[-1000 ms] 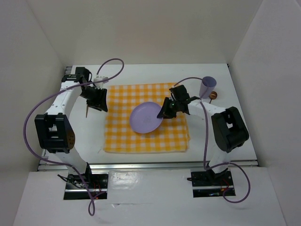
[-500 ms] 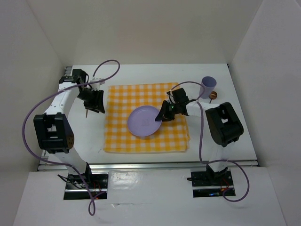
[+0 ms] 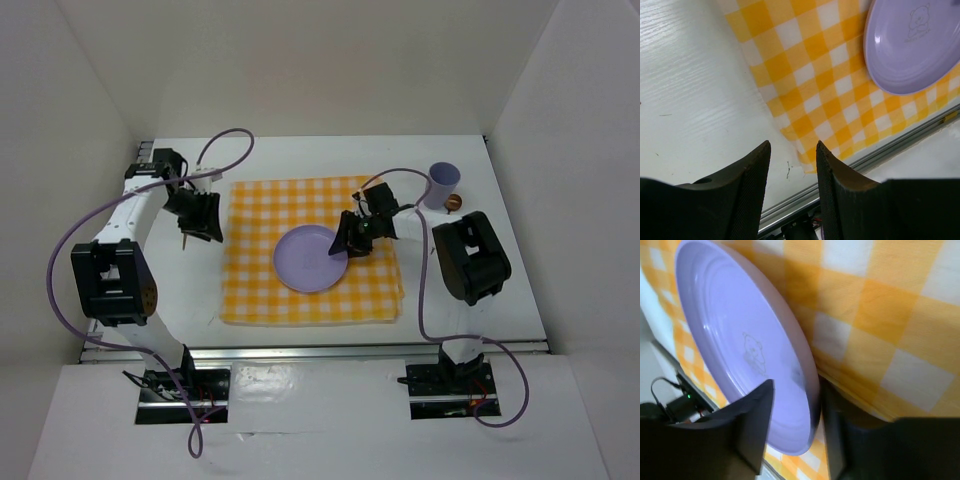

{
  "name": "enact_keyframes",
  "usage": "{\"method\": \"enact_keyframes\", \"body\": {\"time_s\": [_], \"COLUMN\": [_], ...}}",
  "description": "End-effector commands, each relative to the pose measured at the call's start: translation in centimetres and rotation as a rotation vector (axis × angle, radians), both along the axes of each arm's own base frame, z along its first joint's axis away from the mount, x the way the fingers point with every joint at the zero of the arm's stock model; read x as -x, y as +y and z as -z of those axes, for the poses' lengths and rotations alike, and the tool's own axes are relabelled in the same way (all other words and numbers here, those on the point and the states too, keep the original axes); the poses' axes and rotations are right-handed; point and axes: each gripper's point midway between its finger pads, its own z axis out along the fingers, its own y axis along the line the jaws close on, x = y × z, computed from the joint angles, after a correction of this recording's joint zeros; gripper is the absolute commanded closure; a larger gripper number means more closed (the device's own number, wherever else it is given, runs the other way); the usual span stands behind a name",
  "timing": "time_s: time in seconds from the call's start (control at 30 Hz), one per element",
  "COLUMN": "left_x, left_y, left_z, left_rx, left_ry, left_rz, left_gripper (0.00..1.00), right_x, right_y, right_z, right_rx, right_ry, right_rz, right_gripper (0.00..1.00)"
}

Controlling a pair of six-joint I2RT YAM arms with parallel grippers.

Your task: Set the dinner table for one person

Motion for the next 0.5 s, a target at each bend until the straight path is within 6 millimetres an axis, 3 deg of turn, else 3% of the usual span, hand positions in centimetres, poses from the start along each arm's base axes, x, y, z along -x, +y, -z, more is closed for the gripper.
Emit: {"method": "enact_keyframes", "body": {"time_s": [0.0, 0.13, 0.33, 0.47], "left_x": [0.1, 0.1, -0.1, -1.3], "left_y": [-0.1, 0.3, 1.1, 4.0], "left_z": [-0.7, -0.6, -0.8, -0.4], "left_rx": [0.029, 0.004, -0.045, -0.204], "left_ry": [-0.025, -0.022, -0.036, -0.065], "left_rz": [0.010, 0.004, -0.007, -0.080], "left_gripper": [0.51, 0.51, 0.51, 0.51], "right_x": [-0.8, -1.2, -2.6, -4.1], "right_y": [-1.0, -0.3, -1.6, -2.3], "right_z": [0.6, -0.5, -2.0, -4.7], "right_rx": [0.087, 0.139, 0.314, 0.453], "right_ry": [0.010, -0.020, -0.049, -0.112], "right_rz": [-0.006, -0.038, 0.012, 0.068], "right_gripper": [0.46, 0.34, 0.26, 0.17]}}
